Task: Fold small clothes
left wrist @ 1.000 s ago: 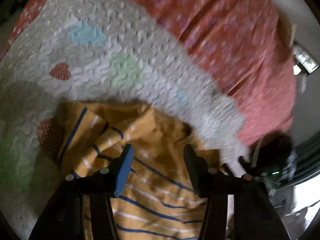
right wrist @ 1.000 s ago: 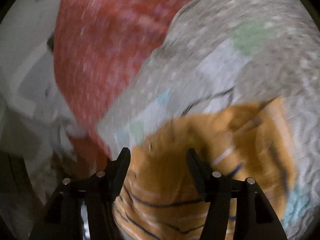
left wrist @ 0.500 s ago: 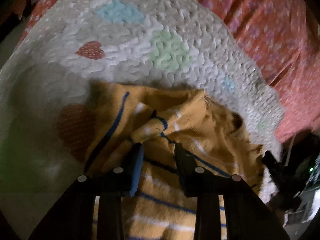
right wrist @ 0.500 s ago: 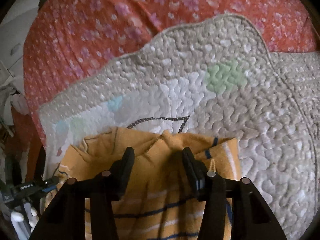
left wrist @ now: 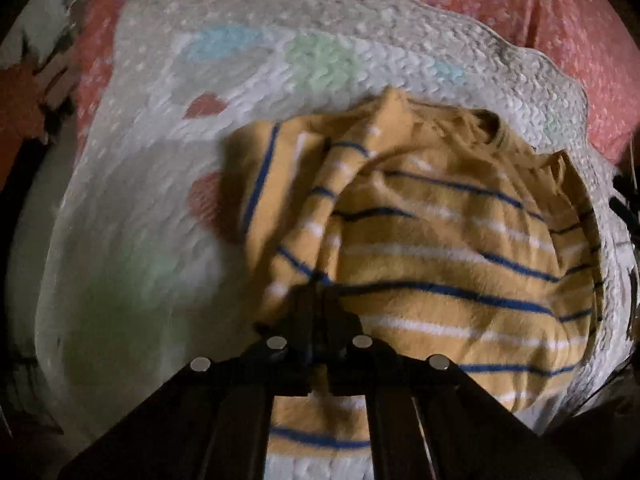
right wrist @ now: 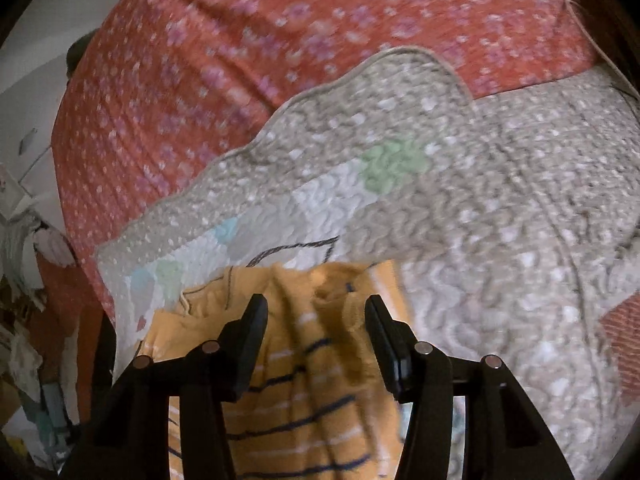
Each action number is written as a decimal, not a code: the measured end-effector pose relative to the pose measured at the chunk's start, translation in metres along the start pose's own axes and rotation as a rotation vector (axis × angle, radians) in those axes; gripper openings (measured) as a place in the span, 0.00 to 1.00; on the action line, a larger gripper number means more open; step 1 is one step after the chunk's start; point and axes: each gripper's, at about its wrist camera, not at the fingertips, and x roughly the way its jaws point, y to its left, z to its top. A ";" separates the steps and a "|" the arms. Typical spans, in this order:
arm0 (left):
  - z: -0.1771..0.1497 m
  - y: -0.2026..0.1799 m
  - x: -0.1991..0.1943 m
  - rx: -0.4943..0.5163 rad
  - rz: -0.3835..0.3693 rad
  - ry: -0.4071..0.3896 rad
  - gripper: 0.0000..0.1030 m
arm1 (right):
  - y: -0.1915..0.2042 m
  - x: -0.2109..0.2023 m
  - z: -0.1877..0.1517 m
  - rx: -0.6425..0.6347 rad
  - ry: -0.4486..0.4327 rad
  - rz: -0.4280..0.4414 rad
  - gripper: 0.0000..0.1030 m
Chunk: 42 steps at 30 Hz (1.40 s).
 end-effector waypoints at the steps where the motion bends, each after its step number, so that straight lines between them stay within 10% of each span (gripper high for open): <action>1: -0.004 0.005 -0.003 -0.016 0.000 0.002 0.04 | -0.005 -0.004 0.000 0.005 -0.002 0.000 0.53; 10: -0.022 -0.007 -0.008 0.022 0.119 -0.025 0.04 | 0.018 0.014 -0.032 -0.207 0.125 0.005 0.53; 17: -0.010 0.010 -0.037 -0.135 -0.026 -0.099 0.04 | -0.004 0.052 -0.036 -0.094 0.209 -0.123 0.51; 20: 0.009 -0.005 -0.055 -0.098 -0.084 -0.175 0.05 | -0.008 0.043 -0.028 -0.049 0.185 -0.088 0.51; 26: 0.072 -0.051 0.006 0.022 -0.078 -0.086 0.16 | -0.012 0.028 -0.021 -0.032 0.111 -0.078 0.51; 30: 0.095 -0.028 0.060 -0.052 0.074 0.008 0.14 | -0.011 0.029 -0.017 -0.043 0.105 -0.106 0.51; 36: 0.088 0.022 0.039 -0.237 -0.050 -0.029 0.03 | -0.016 0.024 -0.013 -0.007 0.067 -0.115 0.51; 42: 0.034 0.073 -0.014 -0.431 -0.174 -0.099 0.40 | 0.023 0.015 -0.022 -0.061 0.084 0.026 0.52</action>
